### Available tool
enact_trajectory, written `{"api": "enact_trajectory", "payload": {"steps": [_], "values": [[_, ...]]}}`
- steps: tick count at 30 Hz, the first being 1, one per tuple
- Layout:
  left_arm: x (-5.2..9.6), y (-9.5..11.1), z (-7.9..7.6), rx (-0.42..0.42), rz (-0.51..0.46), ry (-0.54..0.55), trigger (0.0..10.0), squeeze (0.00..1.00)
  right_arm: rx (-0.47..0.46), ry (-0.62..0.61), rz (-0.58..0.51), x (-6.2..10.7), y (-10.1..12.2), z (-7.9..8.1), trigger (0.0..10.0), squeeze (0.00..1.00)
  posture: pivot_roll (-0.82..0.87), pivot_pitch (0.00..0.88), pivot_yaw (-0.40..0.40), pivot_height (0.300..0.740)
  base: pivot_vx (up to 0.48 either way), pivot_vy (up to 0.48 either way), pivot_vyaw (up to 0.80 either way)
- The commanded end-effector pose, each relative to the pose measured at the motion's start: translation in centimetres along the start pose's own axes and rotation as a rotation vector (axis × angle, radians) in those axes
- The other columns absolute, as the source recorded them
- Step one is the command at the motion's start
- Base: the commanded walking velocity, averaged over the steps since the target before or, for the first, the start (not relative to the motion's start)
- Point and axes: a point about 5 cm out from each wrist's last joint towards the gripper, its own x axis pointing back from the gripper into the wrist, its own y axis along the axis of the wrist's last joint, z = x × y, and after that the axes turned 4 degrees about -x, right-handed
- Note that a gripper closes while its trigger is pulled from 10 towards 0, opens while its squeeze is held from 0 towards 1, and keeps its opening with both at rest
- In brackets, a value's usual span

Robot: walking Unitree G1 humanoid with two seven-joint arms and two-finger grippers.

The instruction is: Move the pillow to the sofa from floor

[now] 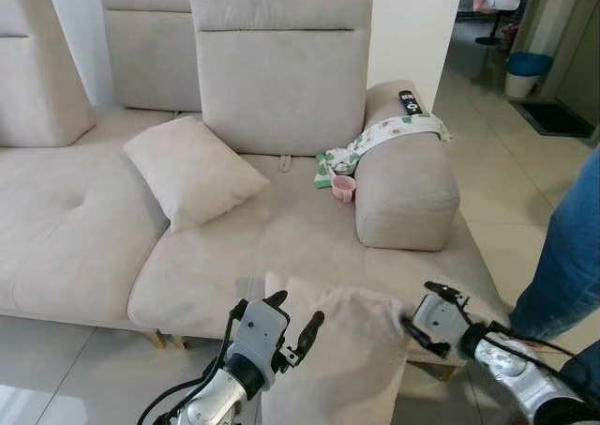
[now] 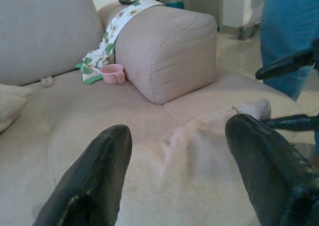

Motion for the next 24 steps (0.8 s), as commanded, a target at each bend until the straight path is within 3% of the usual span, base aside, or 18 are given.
{"api": "enact_trajectory", "payload": {"steps": [1,7,8,9,10,11,12,13,14,24], "values": [[0.2,-0.1,0.3,-0.035,0.018,0.009,10.0,0.00,0.001,0.024,-0.021,-0.3,0.3,0.7,10.0,0.00,0.16,0.137,0.039,0.530,0.000,0.000,0.00],[0.4,0.0,0.3,-0.037,0.017,0.014,10.0,0.00,-0.005,0.026,-0.030,-0.8,0.6,0.9,10.0,0.00,0.17,0.133,0.036,0.530,0.000,0.000,0.00],[0.4,0.0,0.2,-0.038,0.016,0.016,10.0,0.00,-0.015,0.023,0.001,-0.7,0.1,1.2,6.9,0.00,0.17,0.128,0.035,0.530,0.000,0.000,0.00],[0.4,0.0,0.2,-0.038,0.016,0.016,10.0,0.00,-0.015,0.023,0.001,-0.7,0.1,1.2,6.9,0.00,0.17,0.128,0.035,0.530,0.000,0.000,0.00],[0.4,0.0,0.3,-0.038,0.015,0.017,10.0,0.00,-0.026,0.026,0.022,-0.6,-0.2,1.4,4.6,0.00,0.17,0.127,0.034,0.530,0.000,0.000,0.00],[0.4,0.0,0.3,-0.039,0.014,0.018,10.0,0.00,-0.033,0.029,0.035,-0.6,-0.5,1.6,4.6,0.00,0.17,0.127,0.034,0.530,0.000,0.000,0.00],[0.4,0.1,0.4,-0.040,0.013,0.020,10.0,0.00,-0.048,0.021,0.047,-0.5,-0.7,1.6,5.7,0.00,0.18,0.125,0.034,0.530,0.000,0.000,0.00],[0.4,0.1,0.4,-0.040,0.013,0.020,10.0,0.00,-0.048,0.021,0.047,-0.5,-0.7,1.6,5.7,0.00,0.18,0.125,0.034,0.530,0.000,0.000,0.00],[0.3,0.1,0.5,-0.041,0.012,0.022,10.0,0.00,-0.063,0.012,0.056,-0.3,-1.0,1.8,10.0,0.00,0.18,0.124,0.035,0.530,0.000,0.000,0.00],[0.2,0.2,0.6,-0.046,0.011,0.018,10.0,0.00,-0.088,-0.001,0.110,0.8,-2.7,3.2,10.0,0.00,0.16,0.124,0.044,0.530,0.000,0.000,0.00]]}}
